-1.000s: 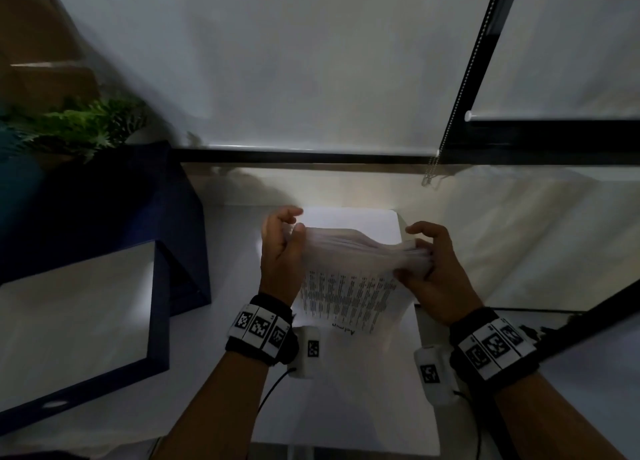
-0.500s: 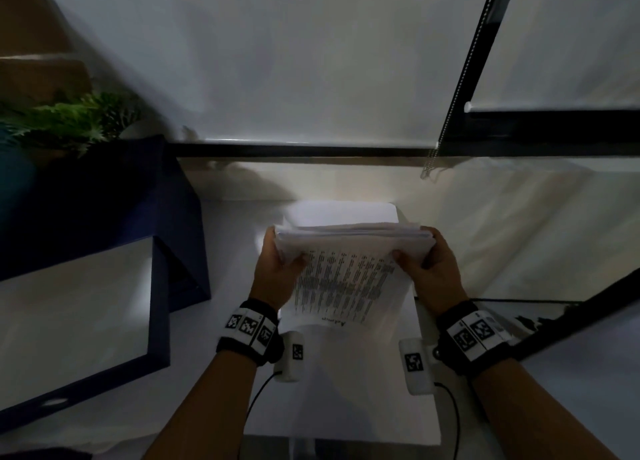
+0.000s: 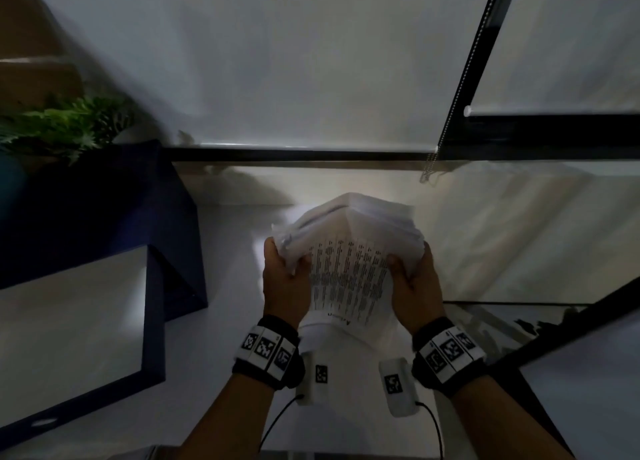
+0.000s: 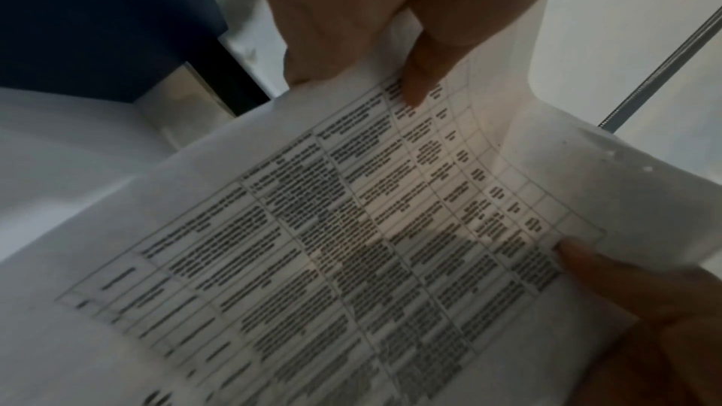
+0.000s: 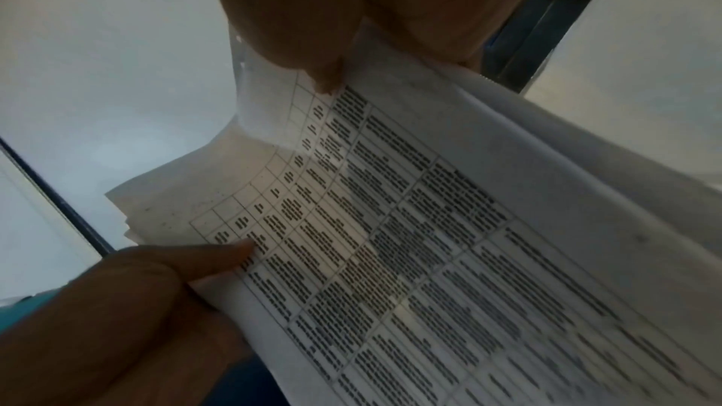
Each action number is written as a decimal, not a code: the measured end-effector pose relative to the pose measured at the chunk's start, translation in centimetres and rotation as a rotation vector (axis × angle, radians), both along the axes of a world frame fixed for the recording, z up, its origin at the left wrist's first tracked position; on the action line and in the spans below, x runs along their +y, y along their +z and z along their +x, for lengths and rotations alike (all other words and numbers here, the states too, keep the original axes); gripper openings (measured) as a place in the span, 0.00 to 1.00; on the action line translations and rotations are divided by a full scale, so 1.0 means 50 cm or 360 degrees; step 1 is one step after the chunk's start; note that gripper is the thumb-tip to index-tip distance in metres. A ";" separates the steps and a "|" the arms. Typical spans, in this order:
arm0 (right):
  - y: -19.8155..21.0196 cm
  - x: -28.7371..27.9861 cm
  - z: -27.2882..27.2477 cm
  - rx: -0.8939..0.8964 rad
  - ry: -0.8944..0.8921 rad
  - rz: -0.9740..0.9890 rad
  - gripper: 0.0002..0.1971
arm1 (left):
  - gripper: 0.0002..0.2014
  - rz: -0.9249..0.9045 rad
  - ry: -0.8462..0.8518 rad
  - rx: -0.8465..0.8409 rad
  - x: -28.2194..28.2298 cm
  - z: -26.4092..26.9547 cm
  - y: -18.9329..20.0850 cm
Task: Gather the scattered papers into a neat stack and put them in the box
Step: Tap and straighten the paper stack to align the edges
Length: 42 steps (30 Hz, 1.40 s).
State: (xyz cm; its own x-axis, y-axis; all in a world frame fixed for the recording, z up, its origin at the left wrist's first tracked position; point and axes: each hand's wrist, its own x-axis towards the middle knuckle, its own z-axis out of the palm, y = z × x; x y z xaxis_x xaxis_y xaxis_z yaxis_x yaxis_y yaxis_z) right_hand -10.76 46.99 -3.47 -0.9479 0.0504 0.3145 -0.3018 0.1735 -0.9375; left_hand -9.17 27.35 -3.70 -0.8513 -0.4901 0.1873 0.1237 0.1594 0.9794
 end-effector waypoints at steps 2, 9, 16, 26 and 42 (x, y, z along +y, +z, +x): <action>-0.010 -0.003 -0.003 0.0065 0.0000 -0.0028 0.20 | 0.19 0.0015 0.0018 0.0059 0.007 0.005 -0.006; -0.066 0.011 -0.011 0.0055 0.0082 0.0037 0.33 | 0.28 0.0078 -0.0193 -0.0038 -0.029 0.023 -0.006; -0.070 0.022 -0.017 -0.0165 0.0027 0.0189 0.31 | 0.30 0.0114 -0.0237 0.0018 -0.034 0.008 -0.002; -0.065 0.034 -0.028 -0.0342 0.0029 0.0219 0.31 | 0.26 0.0305 -0.0247 0.0036 -0.034 -0.007 -0.009; -0.065 0.004 0.017 -0.0446 0.0032 0.0280 0.24 | 0.10 -0.0069 -0.0318 -0.0122 -0.008 0.019 -0.058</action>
